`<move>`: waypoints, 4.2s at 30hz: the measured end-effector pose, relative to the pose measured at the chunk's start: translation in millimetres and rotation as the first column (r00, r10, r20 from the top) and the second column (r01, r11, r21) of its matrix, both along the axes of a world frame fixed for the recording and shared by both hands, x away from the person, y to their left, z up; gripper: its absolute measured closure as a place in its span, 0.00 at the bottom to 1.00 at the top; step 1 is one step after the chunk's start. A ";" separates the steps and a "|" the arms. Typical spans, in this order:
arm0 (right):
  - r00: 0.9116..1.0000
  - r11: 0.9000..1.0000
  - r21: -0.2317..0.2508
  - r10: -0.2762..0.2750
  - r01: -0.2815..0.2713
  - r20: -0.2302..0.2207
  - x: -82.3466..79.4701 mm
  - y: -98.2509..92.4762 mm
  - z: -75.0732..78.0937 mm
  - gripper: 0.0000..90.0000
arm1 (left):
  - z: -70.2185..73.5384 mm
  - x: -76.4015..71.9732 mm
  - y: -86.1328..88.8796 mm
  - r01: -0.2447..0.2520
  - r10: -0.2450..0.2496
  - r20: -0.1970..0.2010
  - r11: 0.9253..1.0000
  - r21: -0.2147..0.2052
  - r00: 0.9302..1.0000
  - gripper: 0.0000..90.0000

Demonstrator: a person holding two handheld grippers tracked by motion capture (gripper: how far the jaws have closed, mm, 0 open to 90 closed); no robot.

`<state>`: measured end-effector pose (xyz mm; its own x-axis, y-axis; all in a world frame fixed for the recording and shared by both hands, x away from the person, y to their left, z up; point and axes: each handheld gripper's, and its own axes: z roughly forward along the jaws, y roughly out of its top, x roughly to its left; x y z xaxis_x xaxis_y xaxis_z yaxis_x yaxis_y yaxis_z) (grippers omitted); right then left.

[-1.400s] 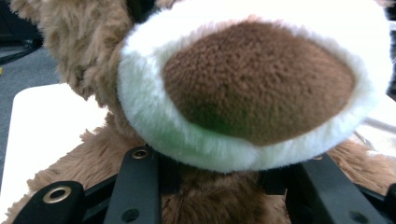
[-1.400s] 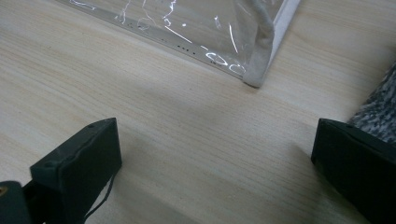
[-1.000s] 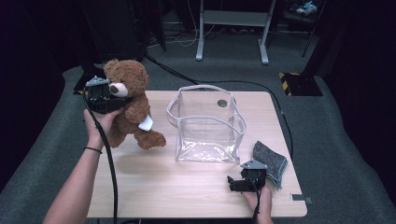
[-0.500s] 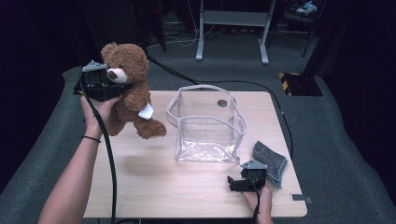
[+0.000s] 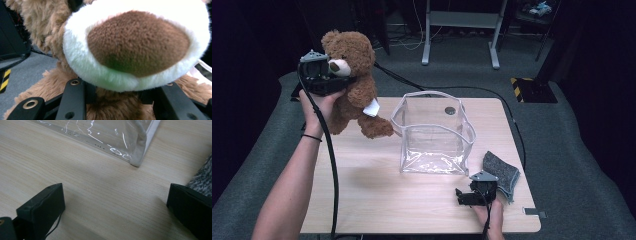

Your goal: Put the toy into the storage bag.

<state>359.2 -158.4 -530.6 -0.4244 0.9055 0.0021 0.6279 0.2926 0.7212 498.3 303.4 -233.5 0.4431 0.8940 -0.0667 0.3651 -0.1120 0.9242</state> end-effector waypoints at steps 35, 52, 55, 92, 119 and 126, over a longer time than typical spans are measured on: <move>1.000 1.000 -0.001 0.013 -0.013 -0.002 0.0 -0.9 0.2 0.01 | 56.9 21.6 -74.0 0.107 -0.102 0.110 0.994 -0.033 0.989 0.66; 1.000 1.000 -0.001 0.012 -0.012 -0.003 -0.1 -0.8 0.3 0.01 | 54.3 25.5 -123.8 0.167 -0.154 0.144 0.982 -0.087 0.978 0.65; 1.000 1.000 -0.002 0.011 -0.011 -0.003 -0.2 -0.8 0.3 0.01 | 51.6 25.7 -132.4 0.171 -0.154 0.149 0.979 -0.109 0.977 0.65; 1.000 1.000 -0.001 0.014 -0.014 -0.001 -0.4 -1.0 0.3 0.02 | -13.6 38.0 -201.8 0.101 -0.080 0.165 0.988 -0.121 0.983 0.64; 1.000 1.000 -0.008 0.019 -0.019 0.004 -0.3 -1.2 0.1 0.02 | -50.1 16.8 -218.5 0.086 -0.082 0.094 0.995 -0.040 0.992 0.63; 1.000 1.000 -0.009 0.018 -0.018 0.003 -0.5 -1.1 0.2 0.02 | -64.8 11.0 -215.2 0.094 -0.093 0.063 0.995 -0.021 0.994 0.62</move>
